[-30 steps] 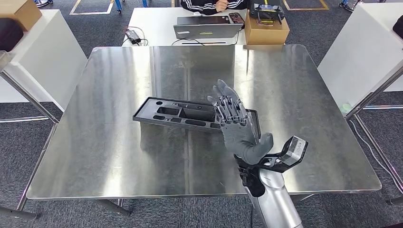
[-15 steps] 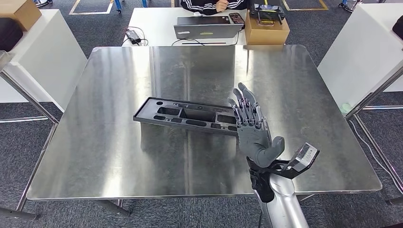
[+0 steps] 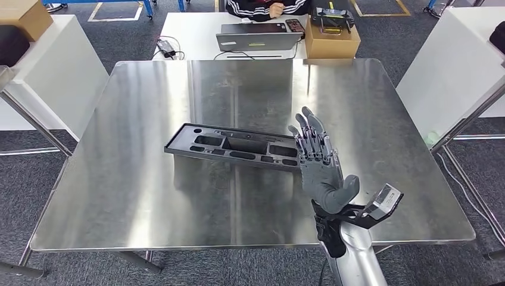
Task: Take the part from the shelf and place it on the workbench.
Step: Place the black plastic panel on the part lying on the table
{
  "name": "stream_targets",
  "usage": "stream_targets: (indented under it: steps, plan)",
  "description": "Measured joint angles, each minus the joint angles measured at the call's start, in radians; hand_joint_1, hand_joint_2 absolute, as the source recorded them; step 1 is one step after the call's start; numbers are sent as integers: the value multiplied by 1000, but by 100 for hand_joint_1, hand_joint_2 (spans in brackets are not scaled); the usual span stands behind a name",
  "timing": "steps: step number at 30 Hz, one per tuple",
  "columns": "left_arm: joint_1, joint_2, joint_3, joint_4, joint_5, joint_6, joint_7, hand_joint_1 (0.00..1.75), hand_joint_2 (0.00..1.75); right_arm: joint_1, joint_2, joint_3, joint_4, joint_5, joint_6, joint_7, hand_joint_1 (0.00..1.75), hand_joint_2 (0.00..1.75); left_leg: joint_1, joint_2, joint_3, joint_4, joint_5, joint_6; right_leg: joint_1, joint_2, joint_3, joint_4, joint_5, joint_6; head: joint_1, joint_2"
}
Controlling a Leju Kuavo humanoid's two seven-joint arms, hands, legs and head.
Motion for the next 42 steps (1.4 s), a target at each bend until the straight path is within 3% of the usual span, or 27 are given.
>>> stream_targets:
  steps: [2,4,6,8,9,10,11,13,15,18,20,21,23,25,26,28,30,31,33,35,36,38,39,40,41,42]
  plan:
    - [0,0,2,0,2,-3,0,0,0,2,0,0,-1,2,0,1,0,0,2,0,-1,1,2,-14,5,1,2,-5,8,-20,-1,0]
    - [0,1,5,0,3,-6,0,0,0,3,1,-1,-1,3,-1,1,0,0,8,1,-10,13,-9,-25,1,0,1,-6,16,-36,-1,0]
    - [0,2,7,0,3,-7,0,0,0,3,1,-1,-2,4,-1,1,0,0,11,3,-43,93,-66,-34,-2,-1,-2,-7,21,-48,-1,0]
    - [1,1,9,0,6,-8,0,0,0,5,1,-1,-2,4,-1,2,0,0,12,4,-95,222,-137,-42,2,-3,-6,-7,23,-53,-2,0]
    - [1,1,11,0,8,-8,0,0,0,6,1,-1,-2,5,-1,2,0,0,12,4,-114,270,-155,-44,4,-4,-7,-6,24,-54,-2,0]
    - [2,1,13,0,10,-8,0,0,0,8,1,-1,-2,5,-1,2,0,0,12,4,-116,285,-155,-43,5,-4,-8,-6,24,-54,-2,0]
    - [2,1,14,0,12,-9,0,0,0,10,1,-1,-2,6,-1,3,0,0,12,4,-99,263,-138,-42,6,-4,-8,-5,24,-54,-2,0]
    - [1,1,17,0,14,-9,0,0,0,11,1,-1,-2,9,-2,3,0,0,12,5,-21,129,-78,-34,6,-4,-5,-5,24,-53,-1,0]
    - [-1,1,20,0,14,-9,0,0,0,11,1,-1,-2,10,-4,3,0,0,9,4,34,26,-48,-25,12,-4,-7,-3,26,-49,0,0]
    - [0,0,23,0,15,-9,0,0,0,11,3,0,-2,11,-6,4,0,0,1,2,37,6,-42,-10,17,-3,-15,-6,32,-33,0,0]
    - [0,-1,24,0,15,-9,0,0,0,11,3,0,-2,11,-6,4,0,0,2,4,36,-5,-30,7,17,-3,-30,17,14,-27,1,0]
    - [-1,-1,24,0,15,-9,0,0,0,12,3,-1,-2,10,-7,4,0,0,3,6,34,-10,-24,14,17,-2,-48,57,-11,-30,1,0]
    - [-1,-1,24,0,15,-9,0,0,0,14,3,0,-3,10,-7,4,0,0,2,7,25,-12,-16,23,15,-2,-105,188,-76,-41,2,0]
    - [-1,-2,24,0,15,-10,1,0,0,18,3,0,-3,10,-7,5,0,0,-1,7,14,-11,-9,25,15,-2,-139,279,-109,-38,2,0]
    - [0,-2,24,0,15,-10,1,0,0,19,3,0,-3,11,-7,5,0,0,-2,7,10,-10,-5,25,15,-2,-127,268,-102,-30,2,0]
    - [0,-3,24,0,17,-10,2,0,0,19,2,0,-3,11,-8,6,0,0,-2,5,5,-9,1,20,15,-2,-44,135,-57,-15,2,0]
    - [0,-4,25,0,18,-11,2,0,0,19,3,0,-3,13,-9,6,0,0,-6,5,2,-4,4,12,18,-1,25,9,-21,-16,1,0]
    - [0,-4,25,0,18,-12,1,0,0,19,4,0,-3,15,-10,7,0,0,-7,5,1,-2,6,7,21,-1,36,-17,-14,-21,1,0]
    - [0,-3,25,0,18,-13,1,0,0,20,4,0,-4,17,-11,7,0,0,-7,5,-2,-3,13,-5,21,0,31,-21,-7,-36,1,0]
    - [0,-2,25,0,18,-14,1,0,0,19,5,1,-4,19,-12,7,0,0,-3,5,-13,16,-6,-17,13,-2,30,-24,4,-49,0,0]
    - [0,-2,25,0,18,-14,1,0,0,19,6,1,-4,20,-13,7,0,0,0,5,-26,49,-35,-23,9,-4,27,-25,11,-56,-1,0]
    - [1,-2,25,0,18,-14,1,0,0,20,6,2,-4,21,-13,7,0,0,7,5,-70,168,-118,-34,8,-6,17,-23,22,-64,-3,0]
    - [1,-2,25,0,18,-14,1,0,0,21,6,2,-4,21,-13,7,0,0,10,5,-90,229,-150,-39,9,-7,9,-21,26,-64,-3,0]
    - [1,-2,25,0,18,-14,1,0,0,22,6,2,-4,22,-13,7,0,0,12,6,-98,265,-163,-43,9,-7,2,-18,29,-63,-3,0]
    - [1,-2,25,0,18,-14,1,0,0,23,6,2,-4,22,-13,7,0,0,15,6,-88,264,-157,-46,8,-8,-4,-15,31,-62,-3,0]
    - [1,-1,25,0,18,-15,1,0,0,24,6,2,-4,22,-13,7,0,0,18,6,-59,225,-135,-47,7,-8,-10,-11,33,-60,-3,0]
